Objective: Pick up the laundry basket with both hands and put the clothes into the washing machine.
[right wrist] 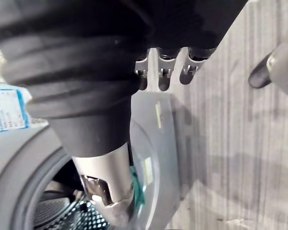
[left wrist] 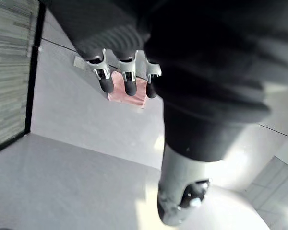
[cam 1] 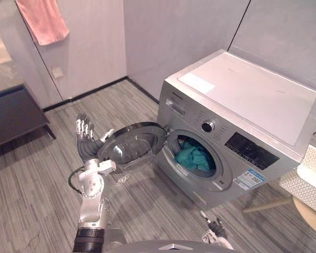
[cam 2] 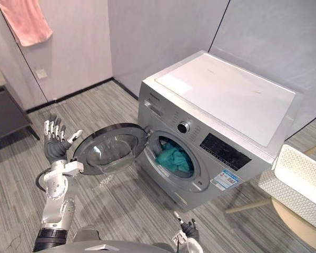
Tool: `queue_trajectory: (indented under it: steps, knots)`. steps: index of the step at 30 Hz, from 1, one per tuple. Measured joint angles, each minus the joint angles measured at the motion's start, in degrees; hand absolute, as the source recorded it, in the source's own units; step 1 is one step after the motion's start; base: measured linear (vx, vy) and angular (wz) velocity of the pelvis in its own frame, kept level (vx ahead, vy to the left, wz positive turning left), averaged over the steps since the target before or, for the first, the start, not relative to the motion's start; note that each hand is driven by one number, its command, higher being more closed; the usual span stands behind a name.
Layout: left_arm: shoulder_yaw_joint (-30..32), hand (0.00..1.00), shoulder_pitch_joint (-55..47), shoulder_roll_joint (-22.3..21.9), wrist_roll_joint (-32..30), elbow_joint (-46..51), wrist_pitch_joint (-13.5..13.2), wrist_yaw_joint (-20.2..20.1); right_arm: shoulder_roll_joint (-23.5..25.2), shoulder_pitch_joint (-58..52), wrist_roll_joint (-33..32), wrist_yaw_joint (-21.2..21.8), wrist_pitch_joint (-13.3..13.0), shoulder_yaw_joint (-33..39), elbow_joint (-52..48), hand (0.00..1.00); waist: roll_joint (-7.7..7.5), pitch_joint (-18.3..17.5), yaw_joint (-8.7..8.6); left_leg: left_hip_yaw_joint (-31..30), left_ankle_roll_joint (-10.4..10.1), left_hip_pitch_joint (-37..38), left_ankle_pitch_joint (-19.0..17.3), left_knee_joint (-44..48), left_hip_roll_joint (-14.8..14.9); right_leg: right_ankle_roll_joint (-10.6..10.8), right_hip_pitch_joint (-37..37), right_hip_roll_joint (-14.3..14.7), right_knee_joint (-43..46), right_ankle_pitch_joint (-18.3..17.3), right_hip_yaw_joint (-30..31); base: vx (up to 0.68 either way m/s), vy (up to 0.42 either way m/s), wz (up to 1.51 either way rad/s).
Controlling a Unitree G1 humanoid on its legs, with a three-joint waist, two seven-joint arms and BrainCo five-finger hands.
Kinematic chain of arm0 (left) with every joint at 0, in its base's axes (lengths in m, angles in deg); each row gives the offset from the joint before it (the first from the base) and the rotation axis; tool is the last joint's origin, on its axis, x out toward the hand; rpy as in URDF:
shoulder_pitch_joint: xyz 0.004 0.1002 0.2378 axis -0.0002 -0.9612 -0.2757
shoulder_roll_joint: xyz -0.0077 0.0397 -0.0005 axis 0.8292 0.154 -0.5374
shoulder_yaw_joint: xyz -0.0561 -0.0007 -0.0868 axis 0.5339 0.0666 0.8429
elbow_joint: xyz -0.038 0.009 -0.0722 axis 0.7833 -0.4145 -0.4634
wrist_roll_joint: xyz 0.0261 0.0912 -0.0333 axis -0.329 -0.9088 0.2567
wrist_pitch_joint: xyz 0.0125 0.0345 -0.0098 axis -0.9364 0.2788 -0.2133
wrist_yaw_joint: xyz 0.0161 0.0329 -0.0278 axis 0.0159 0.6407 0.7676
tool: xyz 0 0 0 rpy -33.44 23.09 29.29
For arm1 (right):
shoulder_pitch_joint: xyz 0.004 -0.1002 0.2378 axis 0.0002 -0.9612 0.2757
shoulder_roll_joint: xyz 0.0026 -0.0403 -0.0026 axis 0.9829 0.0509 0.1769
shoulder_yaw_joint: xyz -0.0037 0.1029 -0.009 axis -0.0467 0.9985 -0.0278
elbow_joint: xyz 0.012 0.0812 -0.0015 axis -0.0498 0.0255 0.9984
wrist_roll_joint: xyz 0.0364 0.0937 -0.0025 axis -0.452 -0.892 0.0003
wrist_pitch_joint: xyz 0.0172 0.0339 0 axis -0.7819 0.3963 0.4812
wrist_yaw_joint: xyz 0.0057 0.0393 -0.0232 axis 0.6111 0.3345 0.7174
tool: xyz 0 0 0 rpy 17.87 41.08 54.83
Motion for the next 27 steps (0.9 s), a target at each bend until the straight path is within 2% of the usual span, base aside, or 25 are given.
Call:
queue_trajectory:
  steps: [1,2,3,4,5,6,7,8,9,11,13,14,17,20,22,25,27]
  knots:
    - [0.0,0.0,0.0,0.0,0.0,1.3,0.0,0.0,0.0,-0.2,0.0,0.0,0.0,-0.3,-1.2,0.0,-0.06,0.0,0.14,0.7,2.5,-0.1,-2.9,-0.6,0.4,0.3,-1.5,-0.6,1.9,-0.5,0.5,-0.11,0.111,-0.11]
    - [0.3,0.0,0.0,0.1,-0.1,1.9,-0.1,0.2,0.2,-0.3,0.0,-0.1,0.0,-0.9,-1.9,0.0,-0.38,0.0,0.21,1.9,5.1,-2.1,-5.2,2.9,0.7,0.8,-3.4,-1.2,3.2,-0.8,1.3,-0.1,0.136,-0.18]
    - [0.5,0.0,0.0,0.1,-0.1,1.8,-0.1,0.3,0.1,-0.3,0.0,0.0,0.0,-1.5,-1.8,0.0,-0.22,-0.1,0.24,1.7,5.8,-2.7,-6.0,4.0,0.6,1.1,-3.9,-1.3,3.4,-0.9,1.7,-0.07,0.18,-0.29]
    - [1.1,0.0,0.0,0.3,-0.1,1.2,0.0,0.5,0.0,-0.2,0.0,-0.1,0.1,-1.8,-1.2,0.0,0.32,-0.4,0.0,2.1,3.0,-2.8,-6.7,3.7,-0.3,2.2,-4.5,-1.7,3.4,-1.1,3.4,-0.04,0.239,-0.23]
    - [2.6,0.0,-0.2,0.6,-0.2,0.7,0.3,1.4,1.0,-0.3,-0.1,0.0,0.3,-2.3,0.2,0.0,-1.46,-1.1,-0.91,3.8,2.6,-2.4,-6.6,0.3,-3.0,3.2,-4.8,-3.3,0.9,0.1,4.9,0.0,0.239,-0.13]
    - [3.8,0.0,-0.2,0.9,-0.2,0.6,0.4,1.9,1.8,-0.2,-0.1,0.0,0.3,-2.4,1.2,0.0,-2.92,-1.8,-1.46,4.8,2.1,-1.5,-6.3,-2.4,-4.5,3.2,-5.0,-4.3,-0.8,0.6,6.2,0.07,0.219,0.0]
    - [5.2,0.0,0.2,2.1,-0.2,0.7,0.3,3.1,3.1,0.1,-0.1,-0.1,0.2,-2.2,1.8,0.0,-5.65,-2.2,-1.94,5.6,0.7,-0.7,-6.2,-4.8,-6.8,2.5,-5.3,-5.9,-3.5,1.2,8.6,0.09,0.114,-0.01]
    - [5.4,0.0,0.4,2.3,-0.2,0.7,0.4,3.4,2.9,0.2,-0.2,-0.1,0.1,-1.8,1.9,0.0,-4.9,-1.8,-2.16,4.9,1.3,-1.1,-5.4,-4.6,-6.8,3.0,-4.5,-5.3,-5.0,2.6,9.0,0.05,0.137,-0.19]
    - [5.5,0.0,0.2,2.8,-0.2,0.2,0.6,4.0,2.8,0.5,-0.5,-0.2,0.3,-1.1,3.5,0.0,-4.35,-1.4,-2.23,5.6,3.2,-0.8,-4.1,-3.7,-6.8,4.4,-3.0,-5.5,-7.8,4.9,9.0,0.03,0.132,-0.19]
    - [5.3,0.0,0.7,3.8,-0.2,-0.2,0.7,4.2,2.8,0.7,-0.7,-0.2,0.2,-0.5,3.4,0.0,-4.58,-2.0,-3.25,6.7,3.4,0.2,-4.0,-6.2,-8.3,3.1,-1.3,-7.3,-12.4,6.7,8.9,0.07,0.12,-0.1]
    - [4.8,0.0,1.8,5.1,-0.5,-0.1,0.6,4.3,3.1,0.6,-1.0,-0.2,0.2,0.1,3.4,0.0,-4.35,-2.2,-4.1,7.4,3.8,0.0,-2.7,-8.3,-9.1,4.2,-1.7,-8.1,-14.4,9.2,8.8,0.08,0.033,-0.09]
    - [4.8,0.0,2.7,5.8,-1.6,-0.1,0.6,4.6,3.3,0.8,-1.1,-0.2,0.2,0.2,3.4,0.0,-4.69,-2.5,-4.01,8.2,3.8,0.0,-1.9,-9.8,-9.0,4.5,-2.6,-8.1,-15.3,10.9,8.6,0.07,-0.015,-0.23]
    - [4.6,0.0,5.0,6.2,-3.5,-0.1,0.6,5.3,2.7,1.0,-0.8,-0.2,0.0,0.2,3.1,0.0,-3.59,-2.9,-4.42,8.6,4.0,-0.9,0.6,-14.0,-9.0,5.0,-4.0,-7.8,-18.5,14.2,7.6,0.06,-0.053,-0.09]
    - [4.8,0.0,6.3,5.8,-4.7,0.0,0.5,5.3,1.8,0.9,-0.3,-0.1,0.0,0.2,3.1,0.0,-2.76,-3.0,-4.65,8.7,4.4,-0.4,4.7,-20.0,-9.0,4.6,-5.7,-7.0,-20.0,15.9,7.0,0.07,-0.07,0.02]
    - [5.7,0.0,6.4,5.8,-5.6,-0.1,0.5,5.4,1.6,0.7,0.1,0.2,0.2,0.2,3.1,0.0,-2.73,-3.0,-4.69,8.8,4.4,0.5,6.9,-23.7,-9.0,4.4,-6.4,-6.7,-20.4,16.3,7.0,0.03,-0.053,0.02]
    - [11.0,0.0,7.3,6.0,-5.8,-1.8,0.4,6.5,1.1,0.2,0.1,1.8,0.2,0.1,3.1,0.0,-2.77,-2.9,-4.38,9.5,4.4,1.7,9.8,-28.9,-9.3,4.5,-7.4,-6.4,-21.2,16.9,7.0,0.0,-0.031,-0.03]
    - [15.4,0.0,9.4,7.4,-5.7,-6.6,0.3,7.6,0.6,-0.4,0.3,2.5,0.4,0.0,3.0,0.0,-2.78,-2.8,-4.28,9.6,4.4,2.1,11.1,-31.3,-9.4,4.6,-7.9,-6.4,-21.7,17.1,7.0,-0.04,-0.017,-0.02]
